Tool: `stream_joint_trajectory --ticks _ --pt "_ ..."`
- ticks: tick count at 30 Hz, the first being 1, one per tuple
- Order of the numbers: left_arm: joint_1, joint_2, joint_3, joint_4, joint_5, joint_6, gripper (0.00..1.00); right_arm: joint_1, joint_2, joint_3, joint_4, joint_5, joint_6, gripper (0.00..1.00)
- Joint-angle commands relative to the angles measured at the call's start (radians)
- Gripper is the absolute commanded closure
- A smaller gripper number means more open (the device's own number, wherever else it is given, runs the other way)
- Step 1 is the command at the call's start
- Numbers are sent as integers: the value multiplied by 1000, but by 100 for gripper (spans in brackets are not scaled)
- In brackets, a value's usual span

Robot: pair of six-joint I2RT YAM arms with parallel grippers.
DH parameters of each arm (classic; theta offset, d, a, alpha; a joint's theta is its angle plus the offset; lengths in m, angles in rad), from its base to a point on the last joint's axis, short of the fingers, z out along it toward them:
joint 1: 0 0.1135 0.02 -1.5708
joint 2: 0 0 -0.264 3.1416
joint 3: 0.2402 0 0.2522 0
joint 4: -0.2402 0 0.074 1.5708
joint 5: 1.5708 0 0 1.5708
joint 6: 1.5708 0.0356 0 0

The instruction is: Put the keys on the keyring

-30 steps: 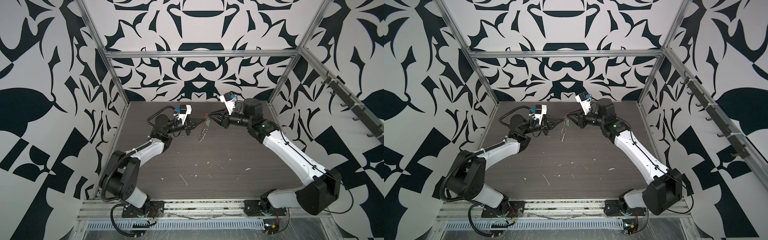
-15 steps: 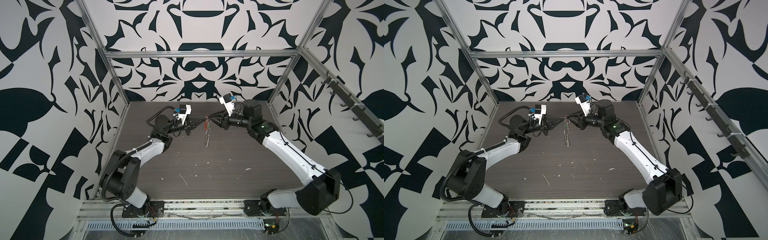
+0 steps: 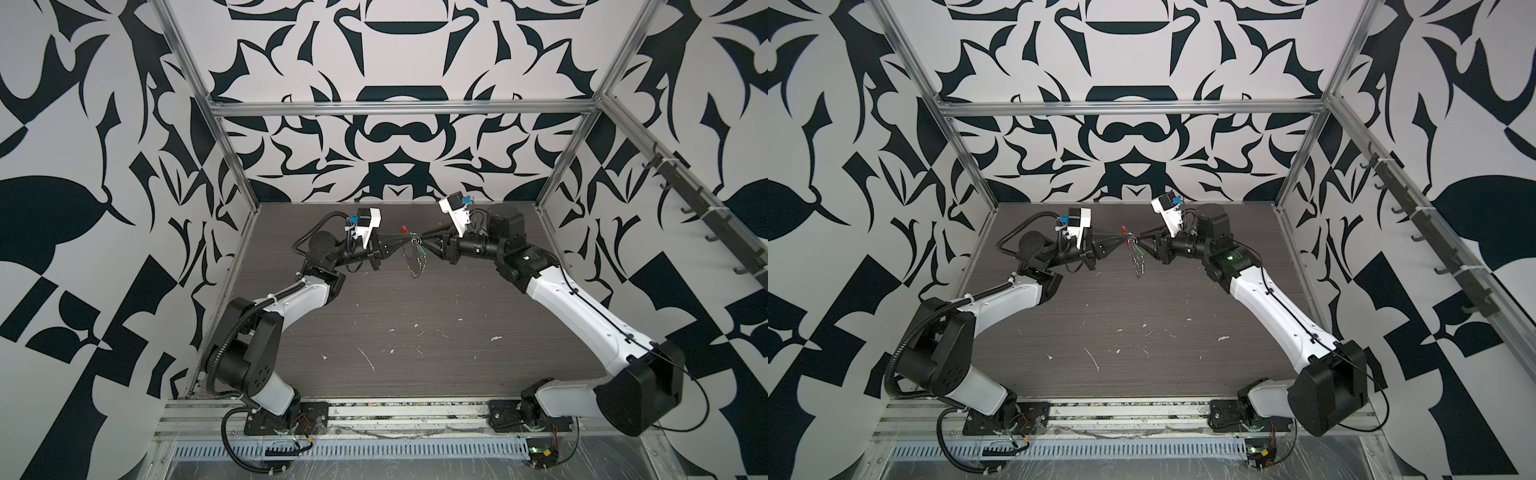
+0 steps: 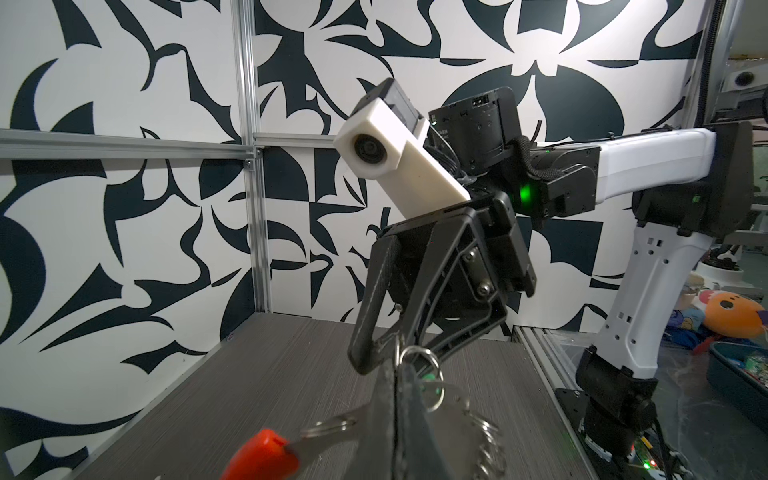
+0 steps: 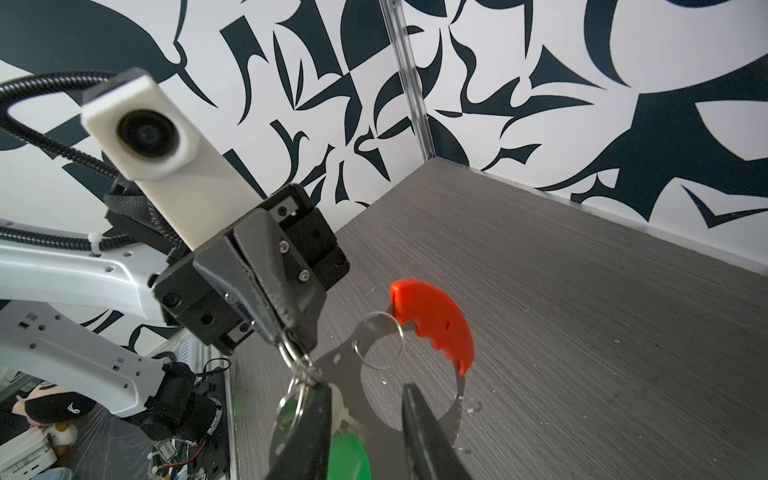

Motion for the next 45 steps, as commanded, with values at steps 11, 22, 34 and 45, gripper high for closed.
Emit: stream_joint_trajectory --ticks 11,22,34,45 --pt "7 8 34 41 14 -24 100 6 -32 10 54 -48 15 65" --pt "9 -5 37 38 28 -30 100 -27 -96 5 -35 73 -62 65" --pt "9 2 47 55 57 -72 100 -25 -24 59 12 -34 -14 78" --pt "8 18 63 55 70 -91 100 -21 -38 42 54 -67 8 74"
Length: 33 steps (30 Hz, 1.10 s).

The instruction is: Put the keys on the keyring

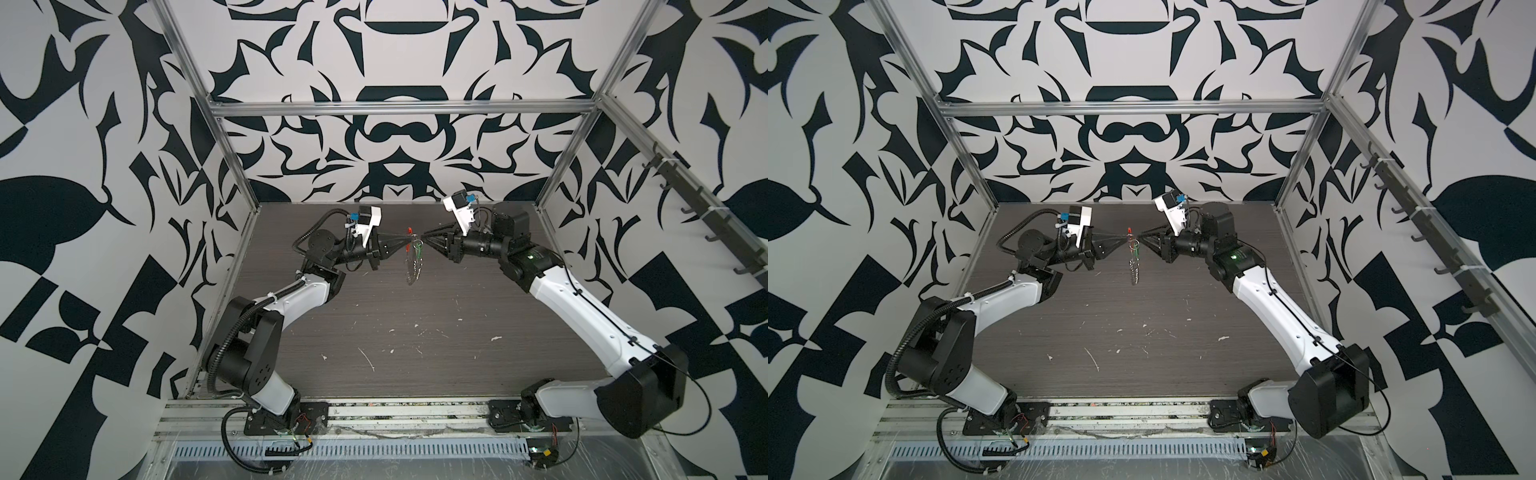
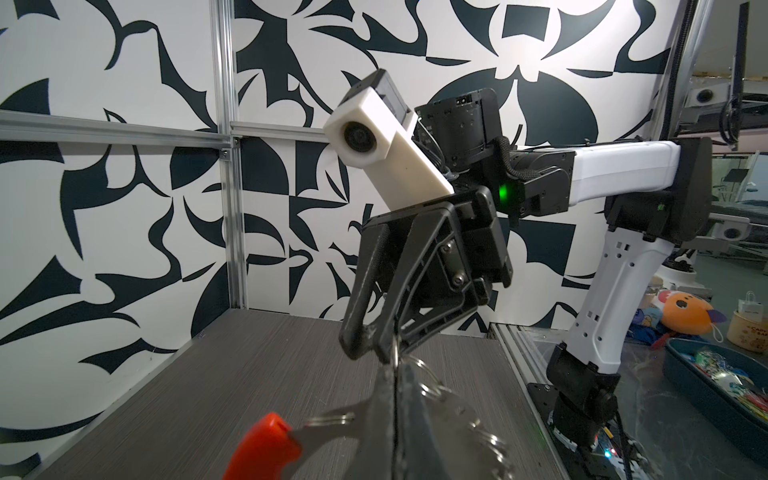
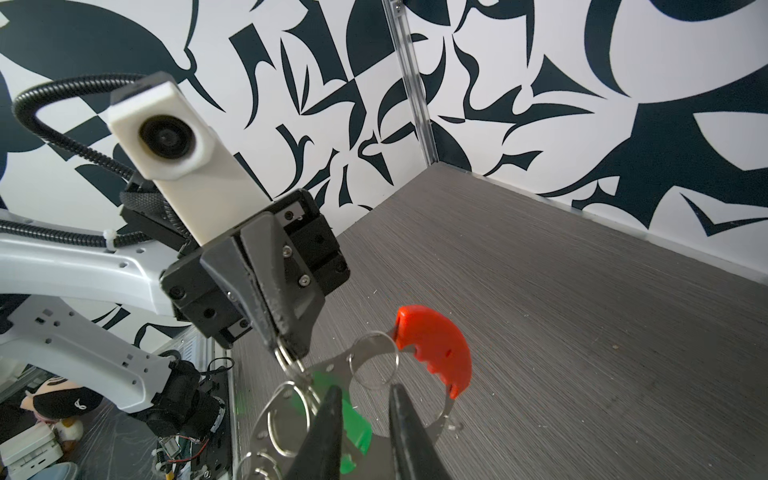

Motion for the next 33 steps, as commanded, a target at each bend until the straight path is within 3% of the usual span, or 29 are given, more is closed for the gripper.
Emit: stream_joint_trajectory --ticks 1,21,27,33 --pt "3 11 41 55 9 -22 100 5 -36 35 61 -35 15 74" --pt "3 31 58 65 18 -59 100 33 4 56 69 -58 21 66" --pt "4 22 53 62 20 -55 100 21 -42 39 40 47 -17 66" --pt "2 25 55 65 25 -57 100 5 -77 35 33 44 -22 65"
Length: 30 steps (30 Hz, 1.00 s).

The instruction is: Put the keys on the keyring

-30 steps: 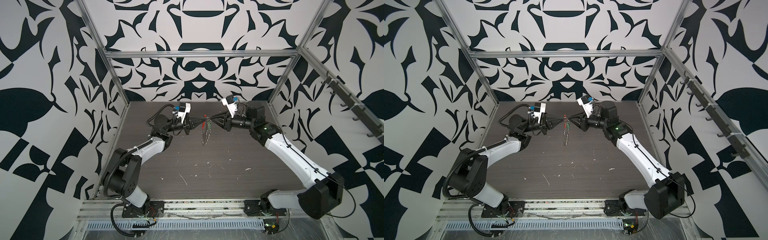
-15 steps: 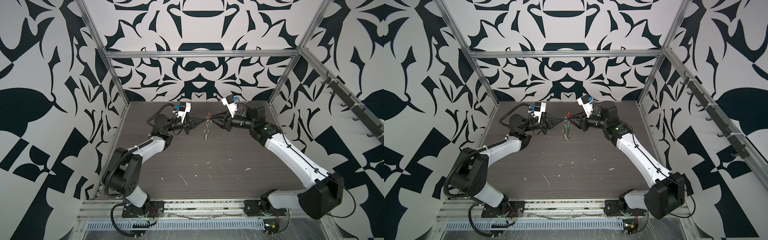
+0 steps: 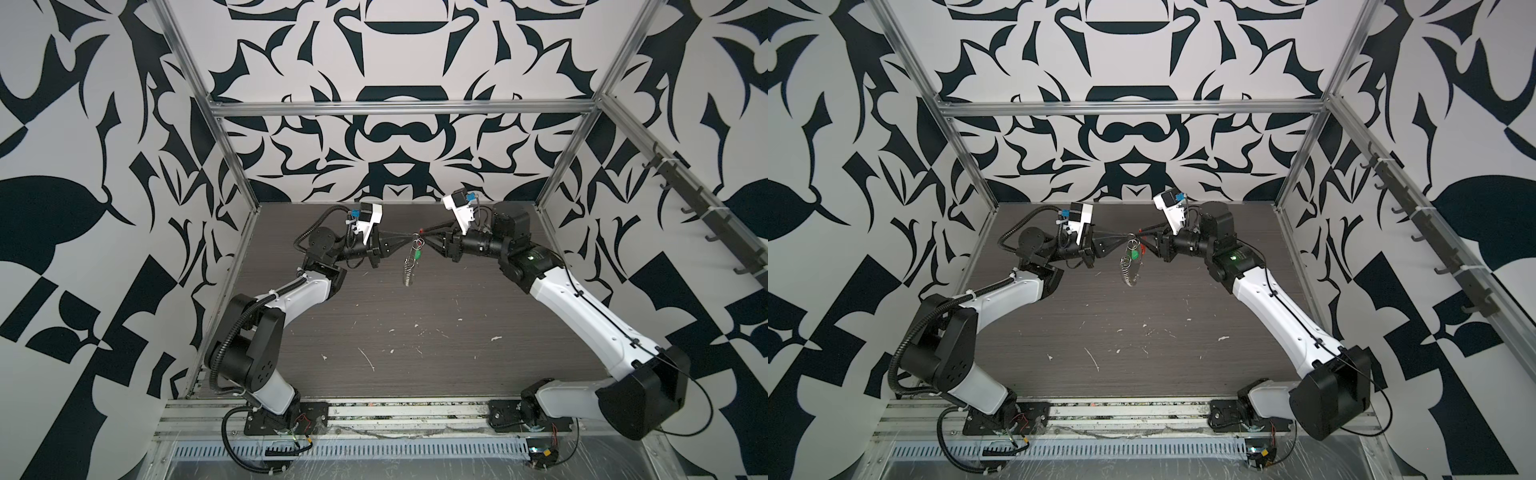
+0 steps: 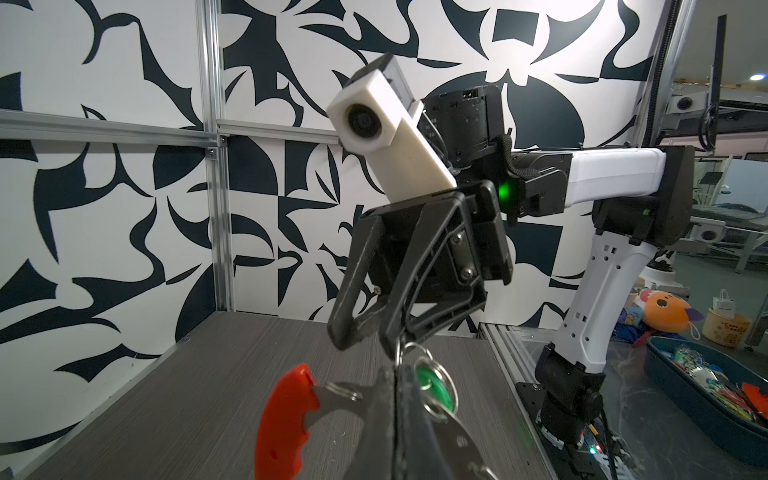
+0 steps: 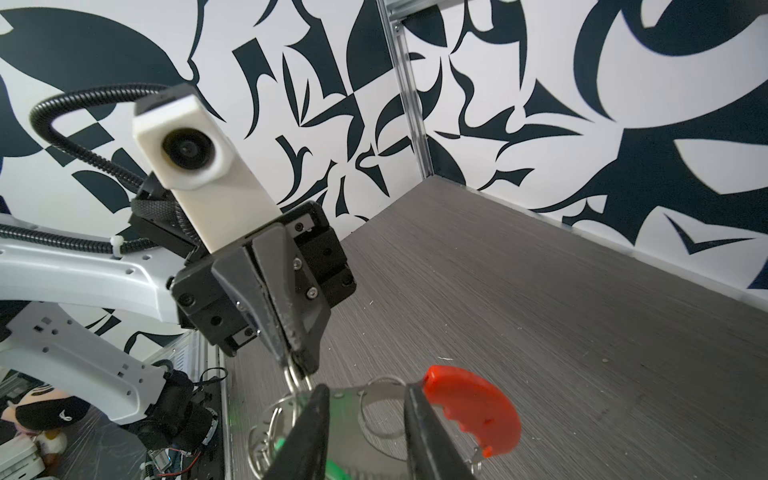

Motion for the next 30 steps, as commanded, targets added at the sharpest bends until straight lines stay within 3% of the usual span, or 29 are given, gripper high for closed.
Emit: stream_joint_trajectory --ticks 1,30 --pt "3 6 25 51 -1 -21 100 -5 -45 29 27 -11 -14 65" --pt "4 7 34 58 21 -42 100 29 48 61 65 -104 28 69"
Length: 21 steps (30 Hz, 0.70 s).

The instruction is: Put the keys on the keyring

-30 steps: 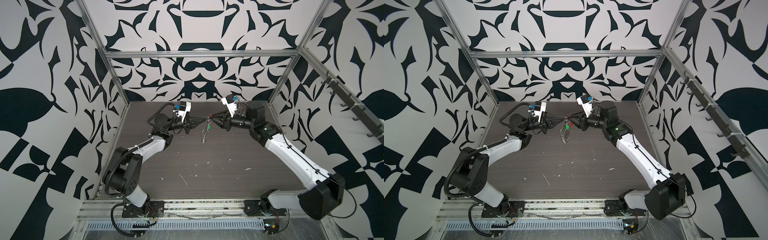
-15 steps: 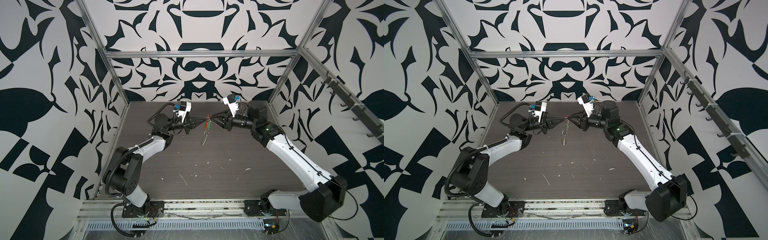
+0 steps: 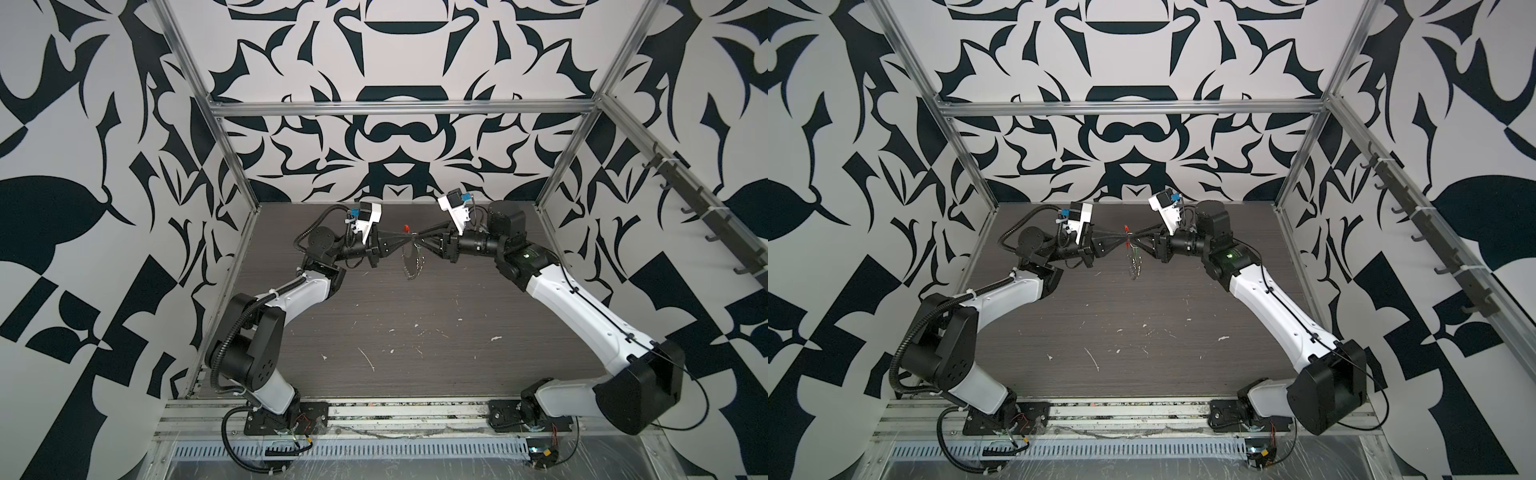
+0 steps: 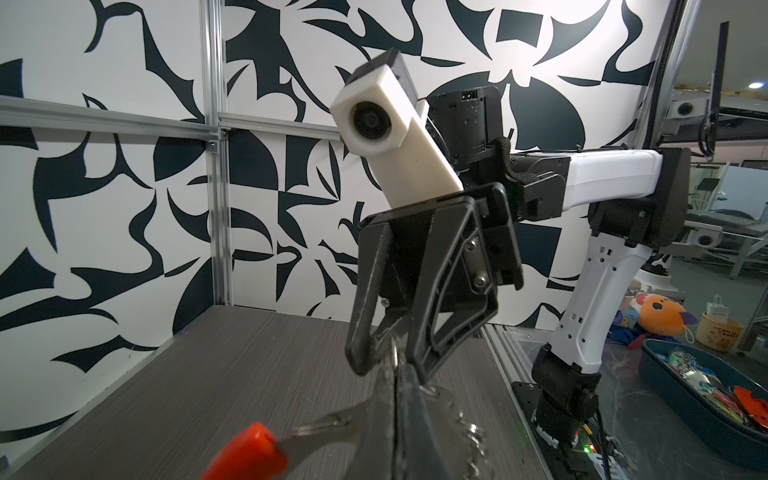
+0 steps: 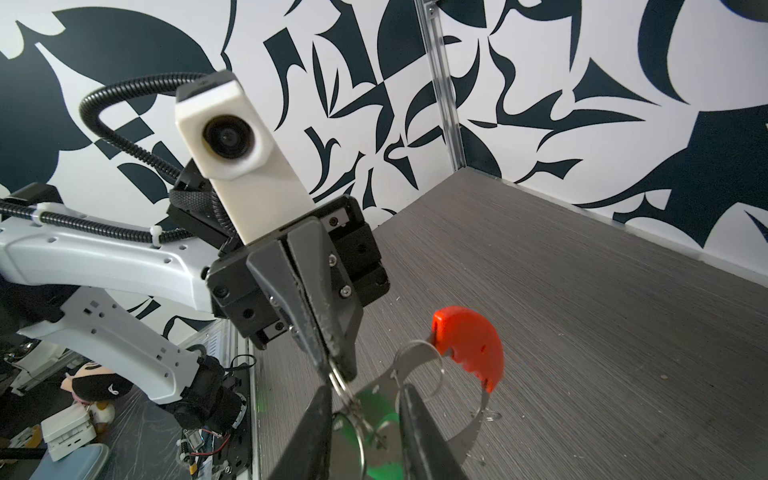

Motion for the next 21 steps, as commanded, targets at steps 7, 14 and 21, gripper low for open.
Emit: stream_joint_trajectory --ticks 7,14,21 --pt "2 5 33 53 19 -22 100 19 0 49 51 -23 5 84" --pt "1 3 37 49 21 -21 100 20 -9 43 49 -22 -1 100" --pt "2 4 48 33 23 -17 100 20 -27 38 25 0 -19 100"
